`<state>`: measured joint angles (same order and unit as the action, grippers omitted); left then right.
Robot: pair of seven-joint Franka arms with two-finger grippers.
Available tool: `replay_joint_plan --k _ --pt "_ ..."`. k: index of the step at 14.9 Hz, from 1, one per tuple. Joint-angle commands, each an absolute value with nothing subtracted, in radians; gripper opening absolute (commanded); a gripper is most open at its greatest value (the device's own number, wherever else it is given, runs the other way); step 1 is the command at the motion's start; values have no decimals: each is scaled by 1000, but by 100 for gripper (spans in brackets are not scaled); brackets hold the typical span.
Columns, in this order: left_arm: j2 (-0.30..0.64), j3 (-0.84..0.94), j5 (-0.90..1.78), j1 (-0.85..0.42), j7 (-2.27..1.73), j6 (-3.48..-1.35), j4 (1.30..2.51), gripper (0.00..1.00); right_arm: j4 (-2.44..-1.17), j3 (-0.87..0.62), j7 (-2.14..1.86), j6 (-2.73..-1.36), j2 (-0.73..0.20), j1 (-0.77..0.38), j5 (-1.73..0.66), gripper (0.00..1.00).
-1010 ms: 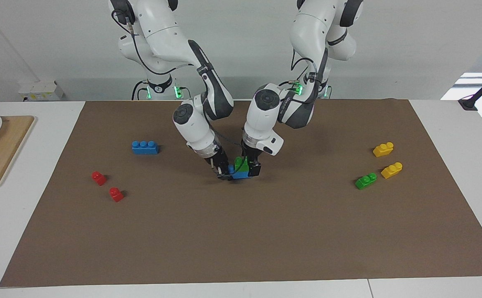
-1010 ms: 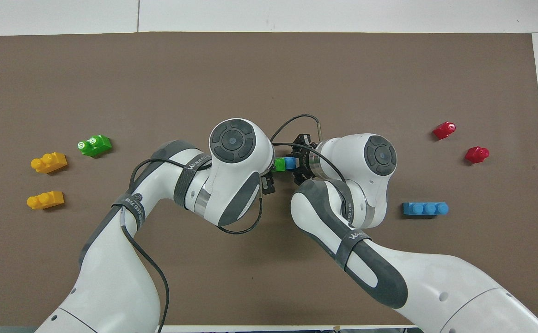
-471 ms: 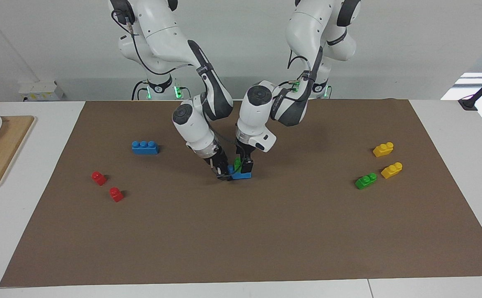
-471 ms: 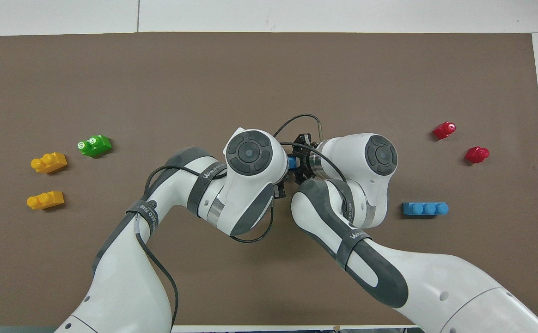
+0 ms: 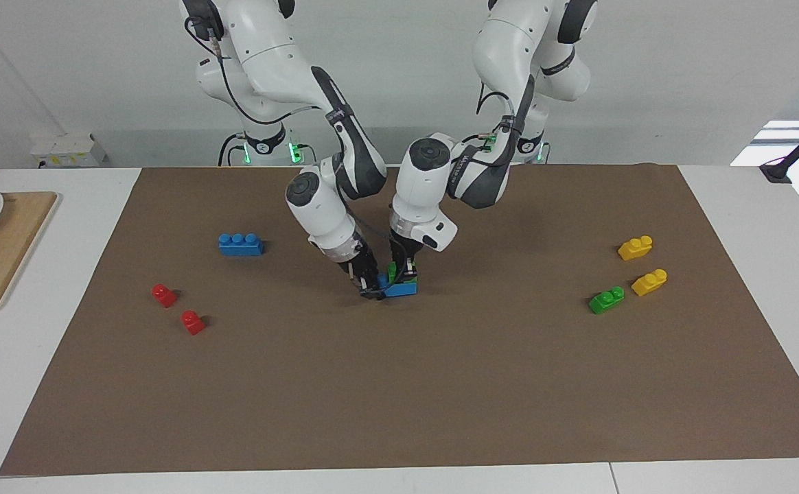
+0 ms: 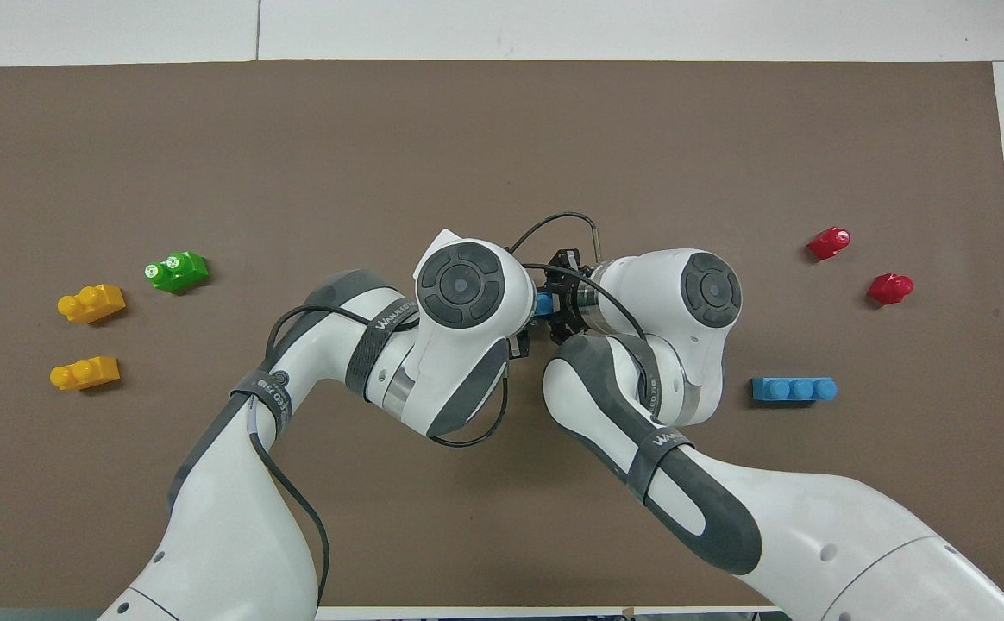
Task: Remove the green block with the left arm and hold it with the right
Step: 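Pull the green block away from the blue block with the left gripper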
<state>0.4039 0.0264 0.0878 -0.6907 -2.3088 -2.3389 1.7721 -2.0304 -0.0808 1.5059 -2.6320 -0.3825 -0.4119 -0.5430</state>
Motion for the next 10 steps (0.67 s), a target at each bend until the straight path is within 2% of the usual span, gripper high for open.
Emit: replay_joint_plan --k 1,7,10 --pt "388 26 77 -707 -2326 -2304 1801 0 -2025 -84 1485 -2674 -407 -400 -569 0" --pt "301 26 77 -686 -2309 -2267 1804 0 -2028 -84 1483 -2675 -407 -403 -569 0" --pt "232 26 77 -635 -2238 -2205 1818 0 -2028 -84 1483 -2675 -407 -403 -569 0"
